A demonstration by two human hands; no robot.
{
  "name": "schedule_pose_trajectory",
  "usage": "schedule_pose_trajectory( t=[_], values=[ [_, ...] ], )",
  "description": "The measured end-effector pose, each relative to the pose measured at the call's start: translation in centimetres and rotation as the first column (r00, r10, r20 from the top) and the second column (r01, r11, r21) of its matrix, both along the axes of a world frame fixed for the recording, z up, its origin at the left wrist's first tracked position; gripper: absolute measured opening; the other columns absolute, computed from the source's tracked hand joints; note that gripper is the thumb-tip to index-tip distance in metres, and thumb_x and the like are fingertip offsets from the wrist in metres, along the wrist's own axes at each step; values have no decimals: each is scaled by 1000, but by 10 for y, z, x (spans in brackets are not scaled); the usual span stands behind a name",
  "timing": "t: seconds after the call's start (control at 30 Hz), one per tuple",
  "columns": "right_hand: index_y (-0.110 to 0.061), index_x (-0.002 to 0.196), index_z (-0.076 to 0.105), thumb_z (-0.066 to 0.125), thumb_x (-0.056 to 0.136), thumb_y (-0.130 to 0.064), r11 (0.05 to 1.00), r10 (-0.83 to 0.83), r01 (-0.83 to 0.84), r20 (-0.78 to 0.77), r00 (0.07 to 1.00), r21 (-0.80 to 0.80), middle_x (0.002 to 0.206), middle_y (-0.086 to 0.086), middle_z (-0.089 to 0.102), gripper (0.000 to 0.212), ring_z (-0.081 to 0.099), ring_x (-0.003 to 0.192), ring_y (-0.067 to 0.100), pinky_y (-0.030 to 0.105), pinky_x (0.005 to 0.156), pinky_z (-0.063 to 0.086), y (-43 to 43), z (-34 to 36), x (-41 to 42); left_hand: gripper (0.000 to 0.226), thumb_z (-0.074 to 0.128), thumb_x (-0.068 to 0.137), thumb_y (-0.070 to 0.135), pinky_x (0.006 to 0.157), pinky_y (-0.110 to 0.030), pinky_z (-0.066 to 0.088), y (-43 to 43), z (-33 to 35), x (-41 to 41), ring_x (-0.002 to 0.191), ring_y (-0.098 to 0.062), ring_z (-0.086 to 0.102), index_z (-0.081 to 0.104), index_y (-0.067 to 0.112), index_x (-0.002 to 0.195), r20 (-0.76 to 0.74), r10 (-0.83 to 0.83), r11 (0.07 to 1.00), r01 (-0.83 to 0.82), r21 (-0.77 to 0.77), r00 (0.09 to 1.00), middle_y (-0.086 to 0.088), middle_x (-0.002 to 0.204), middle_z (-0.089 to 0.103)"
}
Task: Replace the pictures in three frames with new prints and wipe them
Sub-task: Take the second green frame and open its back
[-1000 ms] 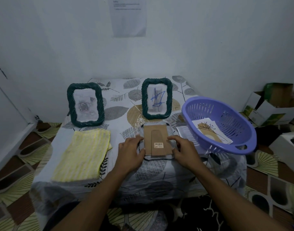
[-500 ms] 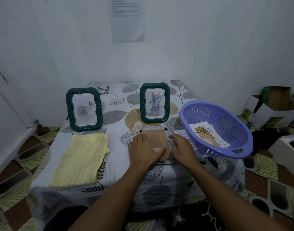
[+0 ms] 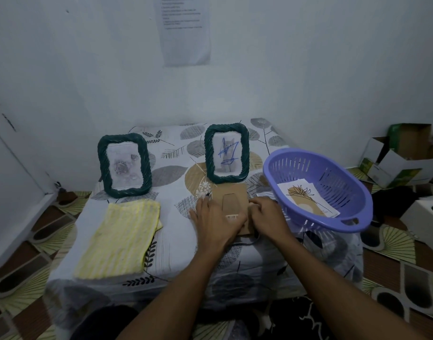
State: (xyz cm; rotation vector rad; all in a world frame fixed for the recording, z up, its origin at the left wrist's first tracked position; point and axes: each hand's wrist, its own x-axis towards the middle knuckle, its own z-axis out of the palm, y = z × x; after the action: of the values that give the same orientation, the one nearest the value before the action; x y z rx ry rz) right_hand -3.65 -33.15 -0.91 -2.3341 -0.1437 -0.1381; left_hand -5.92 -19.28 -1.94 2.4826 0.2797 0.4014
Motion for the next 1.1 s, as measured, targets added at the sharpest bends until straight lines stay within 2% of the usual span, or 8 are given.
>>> schedule_pose_trajectory(
  t=[0.17,0.27,0.4,0.5,0.6,0.7,0.83,1.1],
  values=[
    [-11,112,67,54,93,-15,983,-58,57,4,998,172,99,5,69,23,60,87,16,33,80,51,8,13,1,57,60,62,65,85,-40,43,3,12,-6,94,-24,47,49,13,83,110,-22,989,38,-145,994,-3,91,52],
    [-13,110,68,56,93,-13,954,-79,88,-45,996,285,94,1,69,21,63,86,17,37,81,54,15,20,5,46,70,70,53,66,-32,43,12,17,-5,83,-20,51,47,16,82,103,-56,946,86,-312,993,-1,86,52],
    [-25,95,69,58,91,-15,942,-18,62,-134,991,329,86,3,73,16,68,80,22,41,71,56,28,19,9,21,67,84,28,65,-28,48,40,19,-1,84,-15,60,53,14,88,69,33,811,13,-585,997,-3,94,63],
    [-20,95,73,57,92,-15,969,26,0,-103,994,249,86,1,73,17,66,76,18,30,66,51,37,17,8,16,64,83,8,80,-44,56,66,15,3,94,-25,63,53,19,89,2,6,713,-3,-701,1000,-12,105,65],
    [-9,98,74,55,94,-15,993,86,-83,-32,996,87,91,-1,70,21,62,85,16,29,77,49,42,16,2,19,62,83,2,84,-50,55,91,14,3,97,-27,63,57,18,92,0,20,724,-15,-690,1000,-10,104,65],
    [-11,108,72,56,93,-18,991,132,-131,22,991,-40,107,0,72,23,61,91,15,30,85,49,42,11,4,22,59,85,-1,78,-42,56,119,15,0,92,-23,63,56,14,101,-13,78,739,-67,-670,997,-10,106,64],
    [-15,112,70,55,93,-22,984,159,-157,21,987,-89,107,2,71,25,58,83,12,25,79,46,49,4,7,21,57,88,3,79,-44,57,148,7,-5,91,-25,64,55,17,104,-44,132,802,-133,-583,990,-9,105,65],
    [-14,111,69,55,94,-20,973,194,-185,56,979,-137,106,3,71,24,56,82,10,23,76,42,57,-2,8,25,54,89,4,83,-30,47,179,0,-12,99,-24,59,59,10,113,-23,134,929,-134,-346,991,-13,115,63]
  ],
)
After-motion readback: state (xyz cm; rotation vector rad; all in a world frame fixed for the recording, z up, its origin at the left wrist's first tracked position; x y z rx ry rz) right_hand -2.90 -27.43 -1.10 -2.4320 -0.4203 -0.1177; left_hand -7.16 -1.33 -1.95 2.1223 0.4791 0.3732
